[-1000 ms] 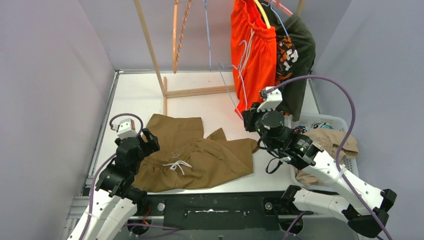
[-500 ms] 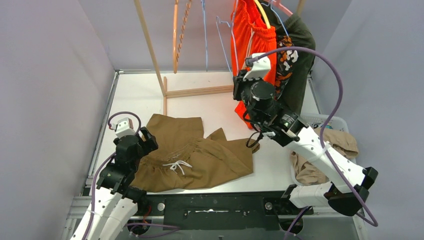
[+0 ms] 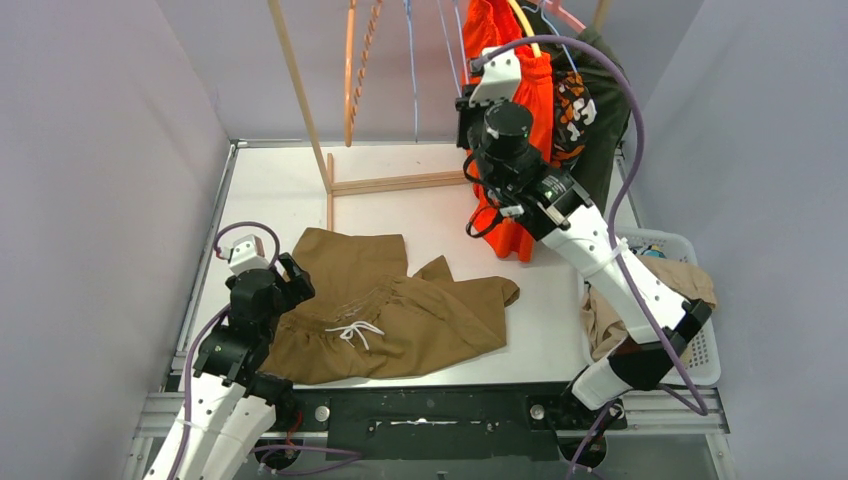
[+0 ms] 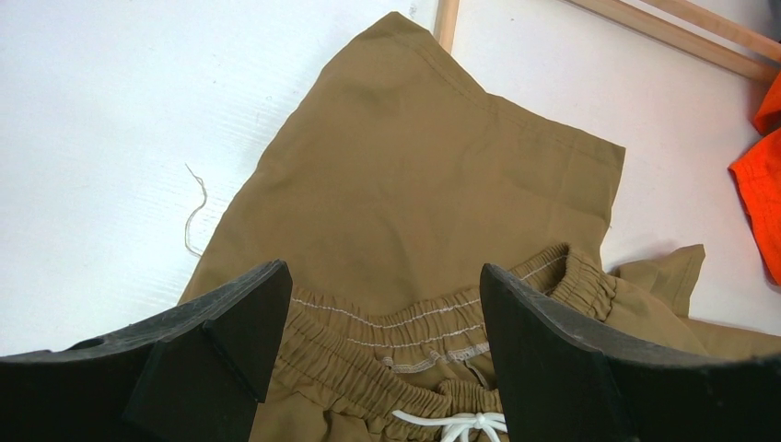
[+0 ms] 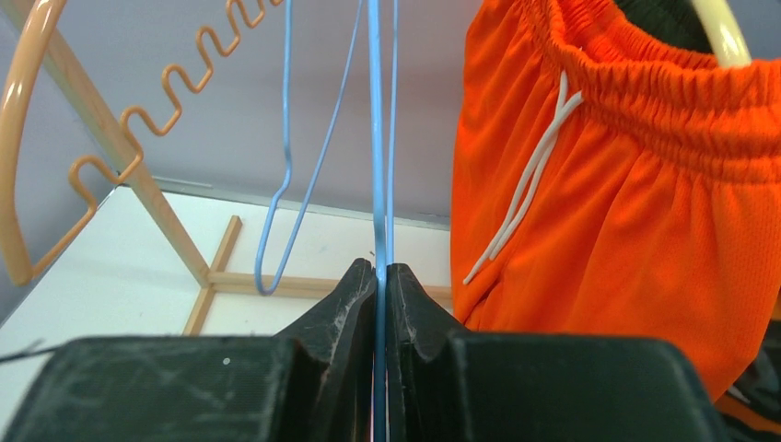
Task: Remove the shorts from the hanger
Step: Place the hanger on the clothes rod.
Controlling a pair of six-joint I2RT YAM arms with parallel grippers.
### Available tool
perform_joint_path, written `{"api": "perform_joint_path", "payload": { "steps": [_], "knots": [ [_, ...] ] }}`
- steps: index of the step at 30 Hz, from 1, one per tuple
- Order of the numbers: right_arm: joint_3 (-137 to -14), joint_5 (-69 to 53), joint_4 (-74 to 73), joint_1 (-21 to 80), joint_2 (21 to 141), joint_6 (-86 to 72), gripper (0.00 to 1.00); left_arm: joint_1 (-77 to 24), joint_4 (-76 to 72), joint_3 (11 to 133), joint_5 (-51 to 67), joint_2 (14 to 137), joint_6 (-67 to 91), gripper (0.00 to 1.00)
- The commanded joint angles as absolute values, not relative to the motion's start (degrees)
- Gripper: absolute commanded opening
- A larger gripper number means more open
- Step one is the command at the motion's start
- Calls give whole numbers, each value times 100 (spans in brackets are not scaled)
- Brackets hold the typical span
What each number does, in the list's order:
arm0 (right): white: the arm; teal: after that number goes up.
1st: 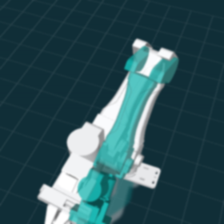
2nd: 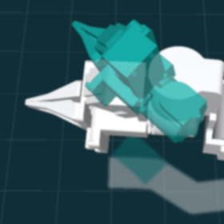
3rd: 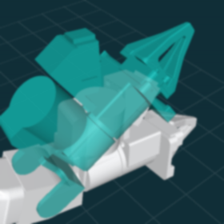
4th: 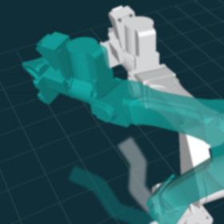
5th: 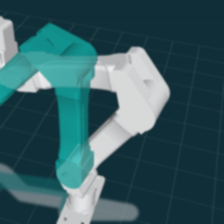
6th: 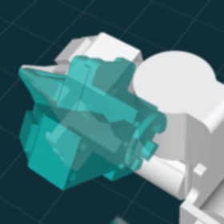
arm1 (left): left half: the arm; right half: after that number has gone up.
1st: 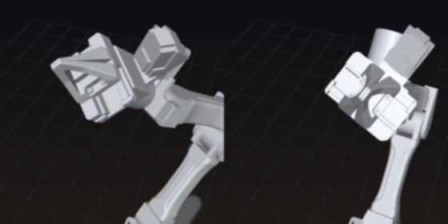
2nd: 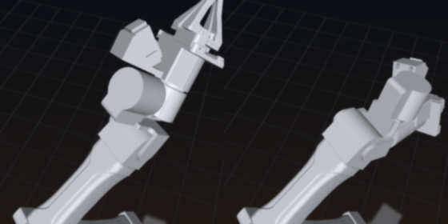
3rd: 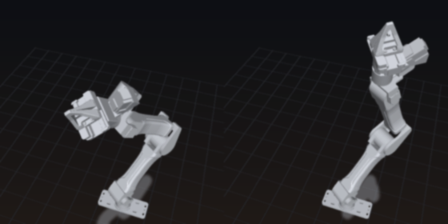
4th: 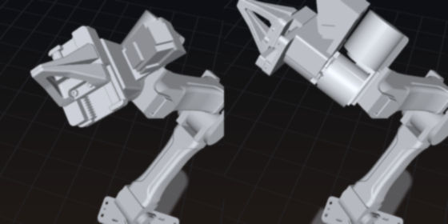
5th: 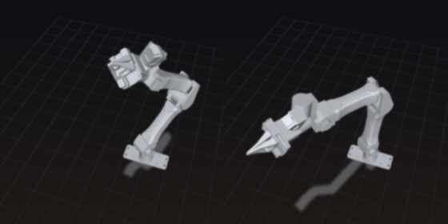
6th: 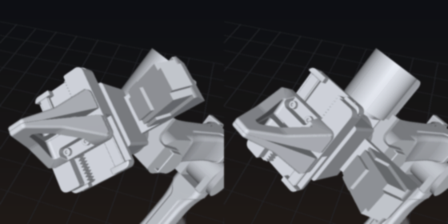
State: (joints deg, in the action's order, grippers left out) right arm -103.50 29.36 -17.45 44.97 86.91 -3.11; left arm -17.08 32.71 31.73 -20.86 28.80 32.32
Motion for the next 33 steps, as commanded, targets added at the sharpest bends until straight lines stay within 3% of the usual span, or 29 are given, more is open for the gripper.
{"api": "perform_joint_path", "payload": {
  "steps": [1, 11, 13, 21, 27, 29, 33],
  "knots": [
    [-11102, 2506, -1964, 4262, 9104, -10, 1, -1590, 2909, 3252, -2018, 2939, 3210, 75],
    [-12042, 1623, -3338, 4246, 10136, -136, 4, -1283, 2892, 3265, -1820, 3123, 3171, 75],
    [-11899, 1673, -3219, 4245, 10054, -153, 12, -1283, 2892, 3262, -1819, 3121, 3173, 75],
    [-11119, 1717, -2703, 4218, 9473, -221, 59, -1256, 2883, 3265, -1784, 3155, 3158, 75],
    [-10043, 1979, -2197, 4218, 8762, -509, 79, -1252, 2895, 3265, -1763, 3173, 3164, 75],
    [-9247, 2187, -1619, 4215, 8329, -828, 85, -1242, 2900, 3261, -1758, 3181, 3164, 74],
    [-7396, 1810, -239, 4220, 7442, -1141, 89, -1235, 2887, 3265, -1744, 3224, 3155, 74]
  ]
}}
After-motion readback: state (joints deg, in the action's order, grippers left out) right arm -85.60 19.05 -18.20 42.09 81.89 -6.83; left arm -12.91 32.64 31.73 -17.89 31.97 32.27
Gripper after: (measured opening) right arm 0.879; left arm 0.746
